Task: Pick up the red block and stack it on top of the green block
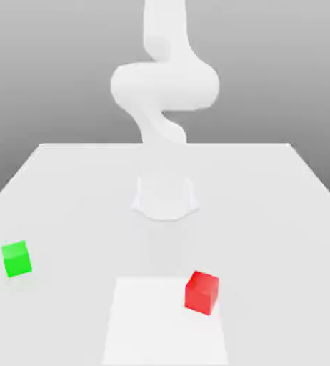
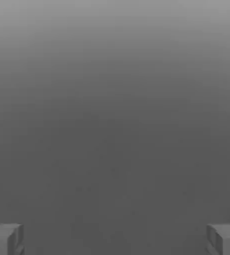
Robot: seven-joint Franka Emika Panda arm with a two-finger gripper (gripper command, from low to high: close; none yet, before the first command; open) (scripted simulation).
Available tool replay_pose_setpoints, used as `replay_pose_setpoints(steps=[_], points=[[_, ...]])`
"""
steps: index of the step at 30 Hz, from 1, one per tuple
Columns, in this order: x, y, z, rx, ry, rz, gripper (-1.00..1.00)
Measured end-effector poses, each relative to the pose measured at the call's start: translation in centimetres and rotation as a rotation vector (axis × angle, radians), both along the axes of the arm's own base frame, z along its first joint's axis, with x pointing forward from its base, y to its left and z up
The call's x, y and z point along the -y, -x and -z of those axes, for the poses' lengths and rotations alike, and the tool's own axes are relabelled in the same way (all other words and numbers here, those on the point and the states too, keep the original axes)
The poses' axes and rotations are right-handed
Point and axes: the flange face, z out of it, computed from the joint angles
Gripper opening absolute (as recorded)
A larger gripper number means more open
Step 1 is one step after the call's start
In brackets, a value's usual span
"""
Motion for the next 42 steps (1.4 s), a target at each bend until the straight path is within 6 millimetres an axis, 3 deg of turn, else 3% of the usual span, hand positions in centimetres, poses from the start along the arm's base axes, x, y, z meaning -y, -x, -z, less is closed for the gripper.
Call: replay_pose_setpoints(steps=[6, 12, 18, 26, 32, 42], points=[[-0.5, -4.9, 9.8, -0.14, 0.018, -0.201, 0.0], [-2.8, -7.3, 20.0, -0.273, 0.067, -0.394, 0.0], [-5.4, -7.0, 29.7, -0.397, 0.146, -0.584, 0.0], [-7.5, -3.7, 40.5, -0.542, 0.297, -0.828, 0.0], [-7.5, -0.4, 46.0, -0.623, 0.434, -0.991, 0.0], [-7.6, -0.9, 48.7, -0.615, 0.464, -1.012, 0.0]])
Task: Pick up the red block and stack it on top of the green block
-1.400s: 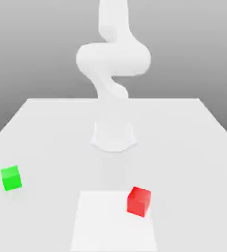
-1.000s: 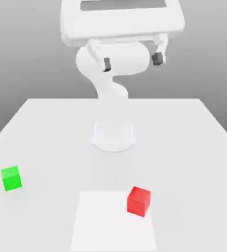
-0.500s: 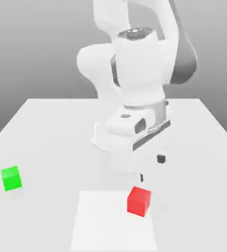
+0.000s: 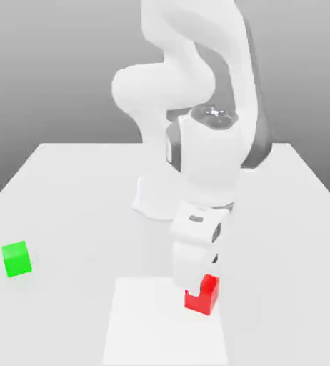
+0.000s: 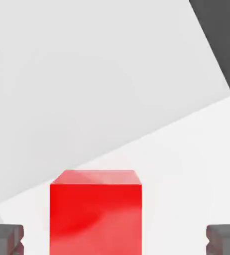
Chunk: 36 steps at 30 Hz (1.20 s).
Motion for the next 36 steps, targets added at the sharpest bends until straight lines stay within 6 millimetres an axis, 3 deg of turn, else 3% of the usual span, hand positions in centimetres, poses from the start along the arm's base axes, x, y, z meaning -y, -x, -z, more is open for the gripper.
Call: replay_pose_setpoints(steps=[8, 9, 16, 27, 36], points=[[0.1, 0.7, 3.8, -0.014, -0.001, 0.004, 0.0], [0.1, 0.9, 4.3, -0.017, -0.001, 0.005, -1.0], [0.1, 0.9, 4.4, -0.019, -0.001, 0.005, -1.0], [0.0, 0.0, -0.4, -0.002, 0.0, 0.001, -1.0], [0.2, 0.9, -2.1, -0.025, 0.001, -0.026, -1.0]])
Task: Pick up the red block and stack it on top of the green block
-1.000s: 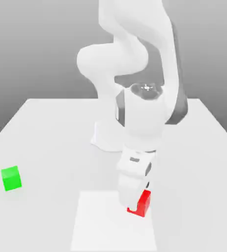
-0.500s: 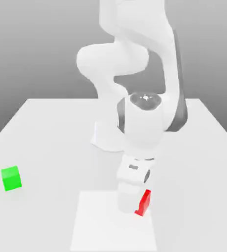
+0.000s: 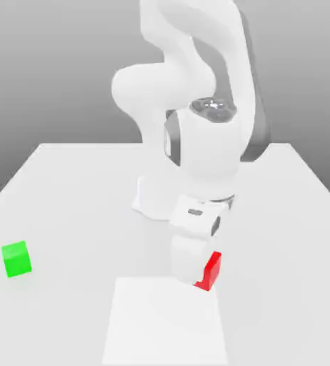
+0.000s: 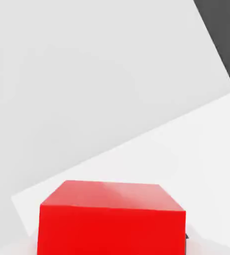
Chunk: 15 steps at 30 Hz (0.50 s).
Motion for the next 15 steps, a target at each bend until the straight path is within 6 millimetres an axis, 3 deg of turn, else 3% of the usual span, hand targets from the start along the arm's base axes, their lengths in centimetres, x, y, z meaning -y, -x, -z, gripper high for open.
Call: replay_pose_setpoints(steps=[4, 7, 9, 11, 15], points=[[1.9, -0.4, 0.0, -0.014, 0.004, -0.063, -1.0], [5.4, -0.7, -0.1, -0.021, 0.005, -0.053, -1.0], [9.8, -0.7, -0.2, -0.026, 0.005, 0.001, -1.0], [15.7, -0.1, -0.4, -0.029, 0.003, 0.078, -1.0], [27.7, 3.8, -1.1, -0.031, -0.003, 0.217, -1.0]])
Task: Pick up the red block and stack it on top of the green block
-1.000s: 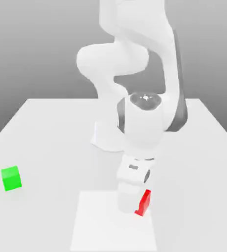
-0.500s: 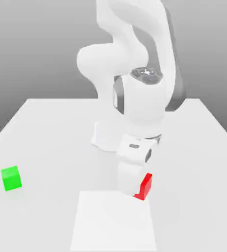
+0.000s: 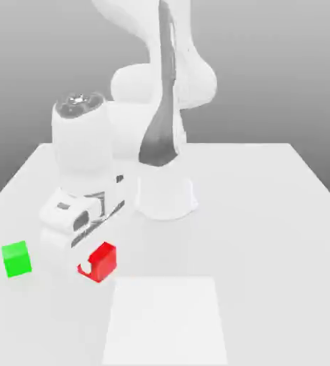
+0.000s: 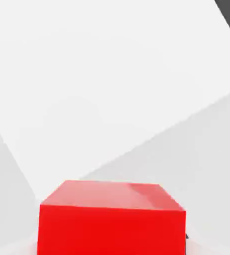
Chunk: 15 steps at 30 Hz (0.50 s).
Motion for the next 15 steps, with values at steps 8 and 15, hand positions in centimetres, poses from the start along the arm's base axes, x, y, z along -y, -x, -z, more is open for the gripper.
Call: replay_pose_setpoints(steps=[8, 15], points=[[9.0, 5.9, -1.9, 0.022, 0.0, -0.02, -1.0], [11.6, 7.5, -3.3, 0.052, 0.028, -0.037, -1.0]])
